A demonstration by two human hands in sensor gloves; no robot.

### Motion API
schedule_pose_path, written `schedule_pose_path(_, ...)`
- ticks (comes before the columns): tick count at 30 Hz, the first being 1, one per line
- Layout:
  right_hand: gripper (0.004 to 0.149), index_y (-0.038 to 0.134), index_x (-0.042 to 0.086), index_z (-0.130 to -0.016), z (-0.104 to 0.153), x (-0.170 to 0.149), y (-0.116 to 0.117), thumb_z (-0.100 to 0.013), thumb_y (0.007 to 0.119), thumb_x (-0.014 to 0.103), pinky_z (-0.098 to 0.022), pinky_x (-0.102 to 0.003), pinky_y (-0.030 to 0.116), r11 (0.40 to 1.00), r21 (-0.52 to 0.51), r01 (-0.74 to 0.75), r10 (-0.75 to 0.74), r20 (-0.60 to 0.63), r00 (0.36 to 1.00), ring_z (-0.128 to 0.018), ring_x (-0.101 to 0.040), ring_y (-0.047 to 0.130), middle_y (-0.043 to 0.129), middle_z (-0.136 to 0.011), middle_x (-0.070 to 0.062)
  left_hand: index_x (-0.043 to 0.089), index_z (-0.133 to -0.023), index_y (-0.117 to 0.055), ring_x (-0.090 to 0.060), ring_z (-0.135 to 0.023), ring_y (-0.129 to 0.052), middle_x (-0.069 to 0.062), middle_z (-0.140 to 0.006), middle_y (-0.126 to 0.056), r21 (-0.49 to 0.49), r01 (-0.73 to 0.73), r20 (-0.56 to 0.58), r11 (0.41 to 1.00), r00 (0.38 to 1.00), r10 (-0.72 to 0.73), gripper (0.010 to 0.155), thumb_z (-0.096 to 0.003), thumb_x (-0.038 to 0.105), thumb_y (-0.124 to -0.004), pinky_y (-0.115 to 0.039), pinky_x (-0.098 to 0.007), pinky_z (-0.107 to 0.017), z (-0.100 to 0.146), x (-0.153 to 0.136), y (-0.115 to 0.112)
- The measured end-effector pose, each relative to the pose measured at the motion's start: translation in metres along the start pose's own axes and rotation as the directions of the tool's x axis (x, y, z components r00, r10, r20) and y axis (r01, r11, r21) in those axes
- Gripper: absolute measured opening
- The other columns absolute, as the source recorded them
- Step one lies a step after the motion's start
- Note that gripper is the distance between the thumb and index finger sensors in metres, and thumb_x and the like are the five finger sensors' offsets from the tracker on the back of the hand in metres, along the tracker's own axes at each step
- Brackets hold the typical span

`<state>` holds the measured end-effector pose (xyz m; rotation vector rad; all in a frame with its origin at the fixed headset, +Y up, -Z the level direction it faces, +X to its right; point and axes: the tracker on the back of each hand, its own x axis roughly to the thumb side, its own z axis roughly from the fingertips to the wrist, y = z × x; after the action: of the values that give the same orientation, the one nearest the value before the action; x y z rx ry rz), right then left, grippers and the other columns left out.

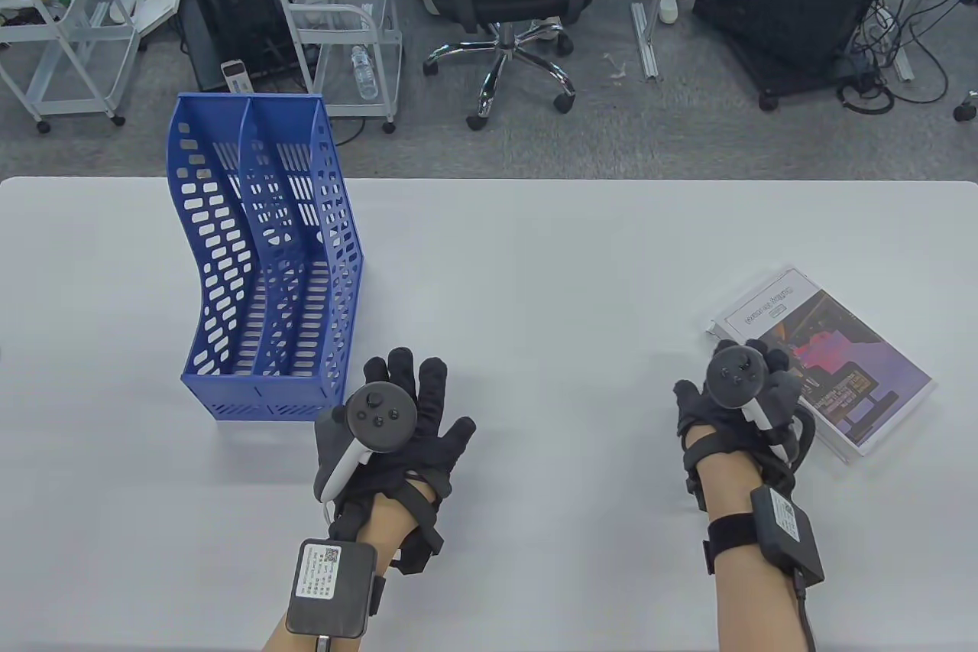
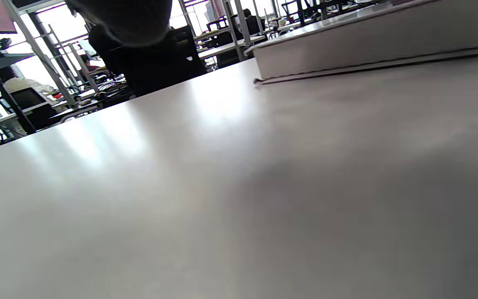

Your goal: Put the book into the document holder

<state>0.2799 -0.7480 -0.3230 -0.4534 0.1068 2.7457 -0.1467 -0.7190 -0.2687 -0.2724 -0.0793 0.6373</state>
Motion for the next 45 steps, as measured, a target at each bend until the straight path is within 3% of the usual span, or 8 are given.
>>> schedule_pose_path(9,0.079,0.034,0.003,-0.097,-0.02,-0.053,-0.002,-0.045,0.073,0.047,-0.056,-0.071,0.018,0.999,-0.039,0.019,-0.022,-0.079,0.997,-0.091,-0.055,0.016,0.021,-0.104,-0.027,0.04,-0.106,-0.019,-0.025,-0.103,0.013,0.01,-0.11,0.007,0.007,-0.001,0.0,1.0,1.0,0.001,0.082,-0.0439,0.063,-0.066,-0.005,-0.063,-0.07,0.001,-0.001,0.002)
schedule_pose_path(10,0.078,0.034,0.002,-0.097,-0.022,-0.057,0.002,-0.046,0.073,0.046,-0.056,-0.071,0.017,0.997,0.011,0.072,-0.071,-0.079,0.994,-0.091,-0.056,0.016,0.022,-0.104,-0.028,0.04,-0.106,-0.019,-0.025,-0.103,0.013,0.01,-0.11,0.007,0.007,-0.004,0.001,1.0,1.0,0.004,0.082,-0.0439,0.063,-0.066,-0.005,-0.063,-0.07,0.001,-0.001,0.002)
schedule_pose_path(11,0.079,0.026,0.003,-0.098,-0.024,-0.061,0.008,-0.048,0.072,0.043,-0.055,-0.071,0.008,0.989,0.076,0.13,-0.122,-0.093,0.988,-0.091,-0.054,0.004,0.012,-0.104,-0.026,0.04,-0.106,-0.019,-0.025,-0.103,0.013,0.01,-0.11,0.007,0.007,-0.005,0.001,1.0,1.0,0.005,0.082,-0.0438,0.063,-0.066,-0.005,-0.063,-0.07,0.0,-0.001,0.002)
schedule_pose_path(13,0.078,0.031,0.002,-0.098,-0.022,-0.058,0.003,-0.047,0.073,0.044,-0.056,-0.071,0.011,0.994,-0.002,0.11,-0.11,-0.086,0.99,-0.091,-0.054,0.01,0.018,-0.104,-0.027,0.04,-0.106,-0.019,-0.025,-0.103,0.013,0.01,-0.11,0.007,0.005,-0.003,-0.001,1.0,1.0,0.003,0.082,-0.0438,0.063,-0.066,-0.005,-0.063,-0.069,0.0,-0.001,0.002)
schedule_pose_path(15,0.077,0.034,0.002,-0.097,-0.02,-0.054,0.004,-0.046,0.073,0.045,-0.056,-0.071,0.015,0.997,0.01,0.071,-0.07,-0.071,0.995,-0.091,-0.055,0.015,0.022,-0.104,-0.028,0.04,-0.106,-0.019,-0.025,-0.103,0.013,0.01,-0.11,0.007,0.006,0.001,-0.001,1.0,1.0,-0.001,0.082,-0.0438,0.063,-0.066,-0.005,-0.063,-0.069,0.001,-0.001,0.002)
schedule_pose_path(25,0.076,0.038,0.001,-0.096,-0.006,-0.008,0.011,-0.046,0.072,0.047,-0.055,-0.072,0.022,0.99,0.14,0.032,-0.038,0.039,0.999,-0.09,-0.058,0.022,0.028,-0.103,-0.03,0.04,-0.106,-0.019,-0.025,-0.103,0.013,0.01,-0.11,0.007,0.005,-0.001,0.009,1.0,1.0,0.001,0.082,-0.0439,0.063,-0.066,-0.005,-0.063,-0.069,0.001,-0.001,0.001)
schedule_pose_path(35,0.076,0.039,0.001,-0.097,0.024,0.058,0.032,-0.046,0.071,0.048,-0.056,-0.072,0.024,0.95,0.312,-0.009,-0.066,0.229,0.971,-0.09,-0.058,0.022,0.027,-0.102,-0.03,0.039,-0.106,-0.019,-0.025,-0.103,0.013,0.01,-0.11,0.007,-0.014,0.005,0.01,1.0,1.0,-0.005,0.082,-0.0438,0.063,-0.066,-0.005,-0.063,-0.069,0.001,0.001,-0.002)
schedule_pose_path(45,0.074,0.042,0.001,-0.096,0.063,0.117,0.051,-0.047,0.07,0.048,-0.056,-0.072,0.026,0.885,0.445,-0.138,-0.079,0.435,0.897,-0.09,-0.057,0.024,0.029,-0.102,-0.029,0.04,-0.106,-0.019,-0.025,-0.103,0.013,0.011,-0.11,0.006,-0.138,0.053,0.027,0.989,0.998,-0.049,0.081,-0.0438,0.063,-0.066,-0.004,-0.063,-0.069,-0.012,0.004,-0.024)
